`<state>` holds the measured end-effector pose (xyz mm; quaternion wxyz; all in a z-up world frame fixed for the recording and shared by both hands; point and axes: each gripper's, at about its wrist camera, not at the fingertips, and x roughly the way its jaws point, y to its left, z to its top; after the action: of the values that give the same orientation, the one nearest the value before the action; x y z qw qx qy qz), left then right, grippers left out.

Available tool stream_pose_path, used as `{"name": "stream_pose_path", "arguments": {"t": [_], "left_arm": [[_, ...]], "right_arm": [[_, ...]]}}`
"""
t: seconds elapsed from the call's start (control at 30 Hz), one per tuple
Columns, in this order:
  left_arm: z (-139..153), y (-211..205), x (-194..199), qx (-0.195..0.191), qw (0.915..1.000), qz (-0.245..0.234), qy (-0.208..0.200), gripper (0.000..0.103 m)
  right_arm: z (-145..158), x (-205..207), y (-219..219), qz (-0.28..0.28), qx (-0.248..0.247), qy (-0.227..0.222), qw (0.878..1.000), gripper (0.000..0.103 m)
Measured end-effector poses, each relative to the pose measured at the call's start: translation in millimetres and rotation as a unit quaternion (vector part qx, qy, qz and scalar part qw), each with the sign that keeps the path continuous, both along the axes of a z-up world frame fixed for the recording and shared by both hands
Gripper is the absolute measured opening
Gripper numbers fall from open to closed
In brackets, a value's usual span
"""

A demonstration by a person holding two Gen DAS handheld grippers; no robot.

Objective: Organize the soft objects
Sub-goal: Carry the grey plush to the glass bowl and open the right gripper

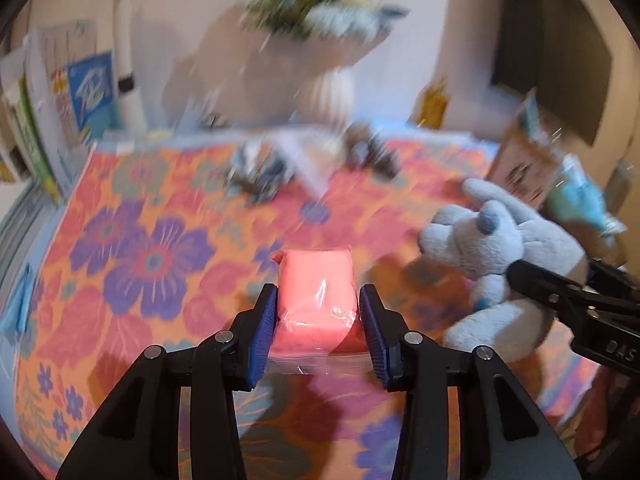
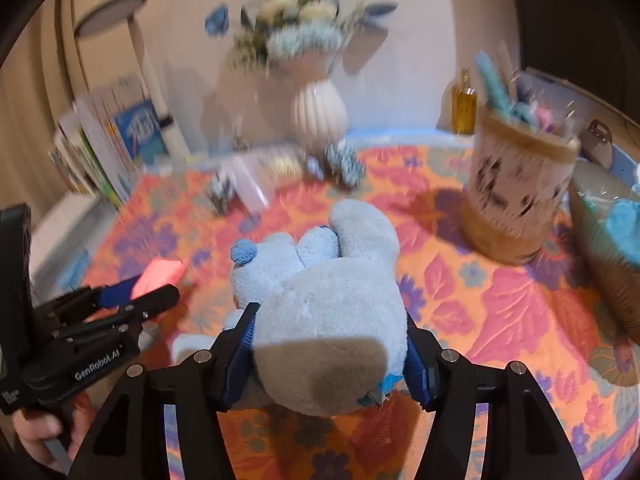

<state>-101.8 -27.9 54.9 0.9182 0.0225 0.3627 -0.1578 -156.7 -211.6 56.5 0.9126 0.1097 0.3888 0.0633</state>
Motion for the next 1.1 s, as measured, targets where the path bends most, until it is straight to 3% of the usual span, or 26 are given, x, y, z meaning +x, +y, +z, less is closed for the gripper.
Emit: {"name": "stream_pose_path", "arguments": {"t": [0.27, 0.37, 0.43, 0.47, 0.53, 0.7, 0.83, 0.97, 1.0, 1.1], "left_arm": [[86.2, -76.6, -10.9, -0.012, 0.9932, -0.057, -0.1, 0.04], [112.9, -123.5, -9.2, -0.028, 0.9867, -0.1, -0.125, 0.04], [124.9, -159.6, -9.7, -0.03, 0.9812, -0.131, -0.138, 0.04], [129.1, -176.8, -10.2, -0.032, 0.9782, -0.148, -0.142, 0.04], [133.5, -216.9, -10.5, -0.037, 0.9702, -0.195, -0.138, 0.04], [119.5, -291.1, 8.8, -0.049, 0.9584, -0.27, -0.079, 0.039], [104.7, -310.0, 14.2, -0.063, 0.9569, -0.279, -0.052, 0.039], [92.0, -307.7, 13.1, -0.039, 0.9581, -0.279, -0.054, 0.04], [90.2, -303.1, 14.7, -0.04, 0.959, -0.276, -0.048, 0.042], [89.3, -281.1, 20.1, -0.05, 0.962, -0.267, -0.033, 0.065]], "right_arm": [[76.4, -37.4, -72.0, -0.084, 0.015, -0.105, 0.991, 0.062], [100.7, -51.6, -115.9, -0.145, 0.012, -0.134, 0.98, 0.062], [110.5, -60.6, -171.5, -0.225, 0.017, -0.139, 0.964, 0.062], [110.5, -60.6, -171.5, -0.225, 0.017, -0.139, 0.964, 0.062], [105.1, -61.9, -213.5, -0.281, 0.036, -0.123, 0.951, 0.062], [64.0, -60.3, -298.3, -0.362, 0.091, -0.068, 0.925, 0.062], [35.1, -61.1, -329.7, -0.384, 0.117, -0.034, 0.915, 0.062], [22.7, -58.2, -339.5, -0.386, 0.124, -0.024, 0.914, 0.064], [19.9, -54.0, -341.4, -0.383, 0.125, -0.02, 0.915, 0.068], [5.6, -42.2, -352.1, -0.381, 0.141, 0.026, 0.913, 0.077]]}}
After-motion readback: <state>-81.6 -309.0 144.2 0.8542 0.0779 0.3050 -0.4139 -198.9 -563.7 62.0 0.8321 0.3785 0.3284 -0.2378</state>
